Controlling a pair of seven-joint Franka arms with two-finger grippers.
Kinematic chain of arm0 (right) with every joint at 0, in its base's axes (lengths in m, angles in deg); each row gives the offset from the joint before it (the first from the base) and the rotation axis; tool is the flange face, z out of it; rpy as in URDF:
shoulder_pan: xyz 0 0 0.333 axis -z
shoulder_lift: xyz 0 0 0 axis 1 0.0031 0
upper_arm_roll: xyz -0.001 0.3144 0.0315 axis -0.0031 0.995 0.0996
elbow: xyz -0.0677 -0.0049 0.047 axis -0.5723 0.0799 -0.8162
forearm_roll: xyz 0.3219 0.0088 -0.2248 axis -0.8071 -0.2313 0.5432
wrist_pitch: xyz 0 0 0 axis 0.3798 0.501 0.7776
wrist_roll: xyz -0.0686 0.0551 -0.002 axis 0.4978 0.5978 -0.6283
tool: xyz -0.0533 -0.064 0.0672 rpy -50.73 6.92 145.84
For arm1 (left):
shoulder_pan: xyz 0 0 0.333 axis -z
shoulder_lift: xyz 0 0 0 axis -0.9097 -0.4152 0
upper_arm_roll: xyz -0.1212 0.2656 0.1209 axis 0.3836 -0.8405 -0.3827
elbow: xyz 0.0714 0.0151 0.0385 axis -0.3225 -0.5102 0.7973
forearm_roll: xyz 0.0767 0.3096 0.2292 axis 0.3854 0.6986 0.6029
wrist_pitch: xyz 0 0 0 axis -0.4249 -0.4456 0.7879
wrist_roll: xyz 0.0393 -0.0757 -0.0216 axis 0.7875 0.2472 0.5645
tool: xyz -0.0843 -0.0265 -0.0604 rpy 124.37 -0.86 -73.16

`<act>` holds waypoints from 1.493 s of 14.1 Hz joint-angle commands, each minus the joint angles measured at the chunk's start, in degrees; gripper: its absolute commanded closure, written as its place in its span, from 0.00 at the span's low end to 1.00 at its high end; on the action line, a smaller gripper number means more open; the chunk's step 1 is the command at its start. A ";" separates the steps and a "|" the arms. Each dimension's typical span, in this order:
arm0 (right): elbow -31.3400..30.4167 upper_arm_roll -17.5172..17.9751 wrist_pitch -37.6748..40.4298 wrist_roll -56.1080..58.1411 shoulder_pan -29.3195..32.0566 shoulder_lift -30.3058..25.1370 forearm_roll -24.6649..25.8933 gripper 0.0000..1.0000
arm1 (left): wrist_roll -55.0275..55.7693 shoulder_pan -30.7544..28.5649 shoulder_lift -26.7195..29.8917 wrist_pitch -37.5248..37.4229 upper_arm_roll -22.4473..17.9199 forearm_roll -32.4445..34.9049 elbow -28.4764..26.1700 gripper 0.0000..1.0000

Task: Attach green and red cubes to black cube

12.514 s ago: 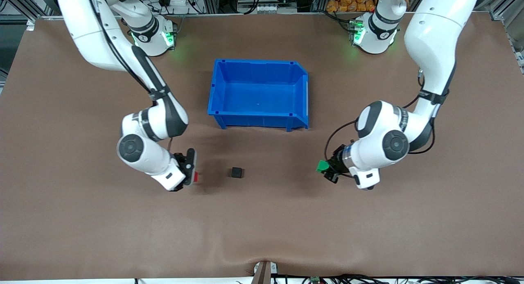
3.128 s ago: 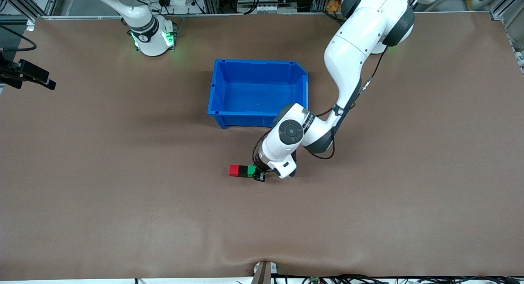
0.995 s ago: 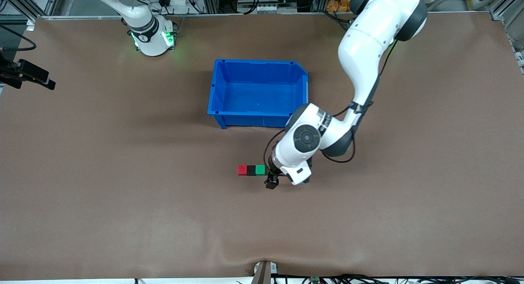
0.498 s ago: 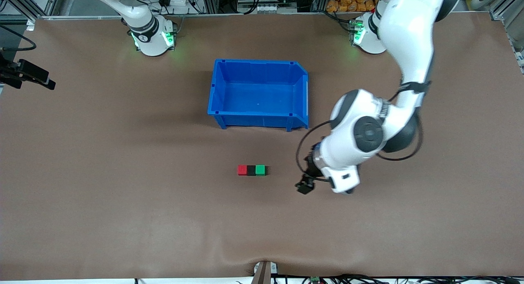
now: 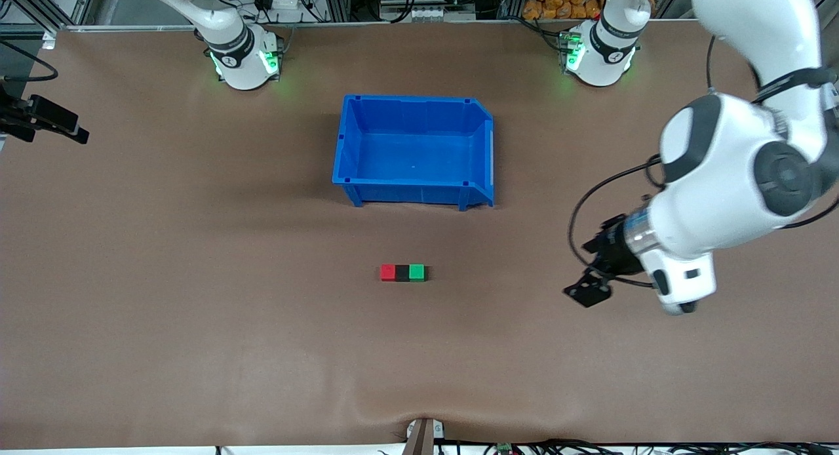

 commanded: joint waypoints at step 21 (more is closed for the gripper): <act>1.06 0.26 0.78 -0.94 0.15 0.23 0.14 0.00 | -39.53 -12.65 11.47 -15.95 0.12 8.29 -2.07 0.00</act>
